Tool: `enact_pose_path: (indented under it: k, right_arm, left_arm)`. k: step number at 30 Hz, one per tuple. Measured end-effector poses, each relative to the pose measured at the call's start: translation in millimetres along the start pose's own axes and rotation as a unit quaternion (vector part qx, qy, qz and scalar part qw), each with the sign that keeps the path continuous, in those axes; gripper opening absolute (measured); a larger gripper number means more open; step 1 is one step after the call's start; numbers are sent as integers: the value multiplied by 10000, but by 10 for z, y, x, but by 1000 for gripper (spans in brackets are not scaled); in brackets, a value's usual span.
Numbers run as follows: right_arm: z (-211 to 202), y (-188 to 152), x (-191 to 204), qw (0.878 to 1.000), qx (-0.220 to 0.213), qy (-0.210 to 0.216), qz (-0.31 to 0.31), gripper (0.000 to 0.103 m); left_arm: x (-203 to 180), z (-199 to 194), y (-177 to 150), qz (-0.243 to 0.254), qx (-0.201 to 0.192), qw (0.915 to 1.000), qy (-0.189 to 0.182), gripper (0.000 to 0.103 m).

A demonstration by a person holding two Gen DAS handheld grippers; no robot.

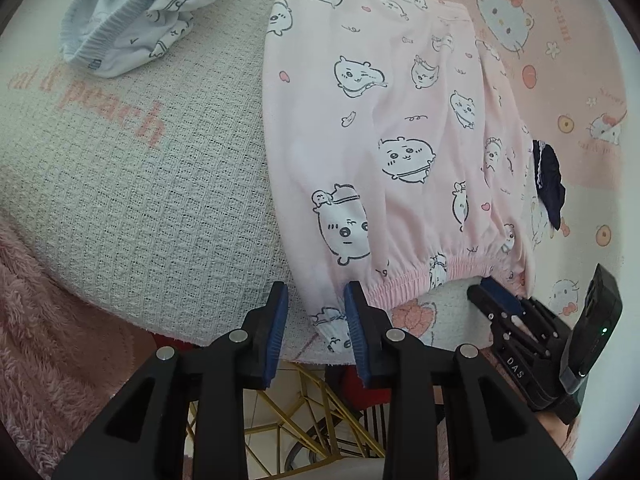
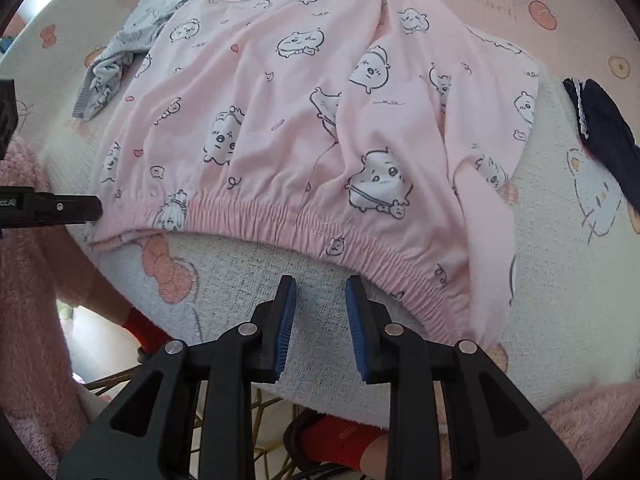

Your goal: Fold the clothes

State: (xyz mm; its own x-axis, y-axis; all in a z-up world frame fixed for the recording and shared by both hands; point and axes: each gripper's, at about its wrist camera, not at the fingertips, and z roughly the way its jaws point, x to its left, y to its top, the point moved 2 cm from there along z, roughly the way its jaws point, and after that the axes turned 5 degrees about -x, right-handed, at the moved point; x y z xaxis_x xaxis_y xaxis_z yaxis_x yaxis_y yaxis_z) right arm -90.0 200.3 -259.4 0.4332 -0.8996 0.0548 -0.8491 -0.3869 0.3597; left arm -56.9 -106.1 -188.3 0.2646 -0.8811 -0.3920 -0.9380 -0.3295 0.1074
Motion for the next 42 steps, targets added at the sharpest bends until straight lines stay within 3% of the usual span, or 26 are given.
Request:
enact_pose_path:
  k: [4, 9, 13, 15, 17, 19, 21, 25, 27, 29, 31, 36, 40, 42]
  right_arm:
    - [-89, 112, 0, 9978, -498, -416, -134, 25]
    - [-152, 201, -149, 9953, -837, -428, 235, 25]
    - [-188, 157, -308, 9950, -729, -360, 588, 26]
    - [-256, 94, -432, 9920, -717, -194, 1018, 26]
    - [-400, 14, -586, 9831, -844, 184, 1614, 26]
    - [-582, -87, -781, 9680, -1132, 485, 2187, 30]
    - [-579, -184, -947, 9572, -1081, 556, 2627, 33]
    - [-381, -322, -1190, 9308, -776, 927, 3450, 34]
    - [-305, -315, -1211, 9261, -714, 1085, 3541, 34]
    - [-191, -248, -1134, 9387, -569, 750, 3316, 34]
    - [-142, -247, -1143, 9547, -305, 49, 2958, 31]
    - [-194, -233, -1273, 9536, -336, -496, 2950, 31]
    - [-212, -338, -1276, 9374, -358, 563, 3419, 32]
    - [-218, -385, -1218, 9326, -331, 921, 3474, 33]
  left_arm:
    - [-68, -40, -2, 88, -120, 9999, 54, 31]
    - [-87, 12, -55, 131, 4, 9997, 181, 32]
    - [-249, 45, -134, 622, 56, 9963, 590, 32]
    - [-256, 4, -144, 566, 41, 9969, 542, 32]
    - [-176, -65, -134, 99, 59, 9999, 12, 32]
    - [-69, -131, -108, -401, 77, 9978, -522, 32]
    - [-11, -160, -96, -670, 57, 9947, -778, 32]
    - [-24, -139, -136, -699, 178, 9943, -785, 32]
    - [-69, -85, -201, -570, 224, 9964, -583, 32]
    - [-136, -34, -148, -369, 229, 9984, -373, 32]
    - [-214, -29, -128, -153, 198, 9995, -198, 32]
    - [-320, -31, -75, 161, 78, 9998, 26, 32]
    - [-262, -93, -100, -148, 140, 9994, -267, 32]
    - [-184, -98, -125, -491, 245, 9967, -597, 33]
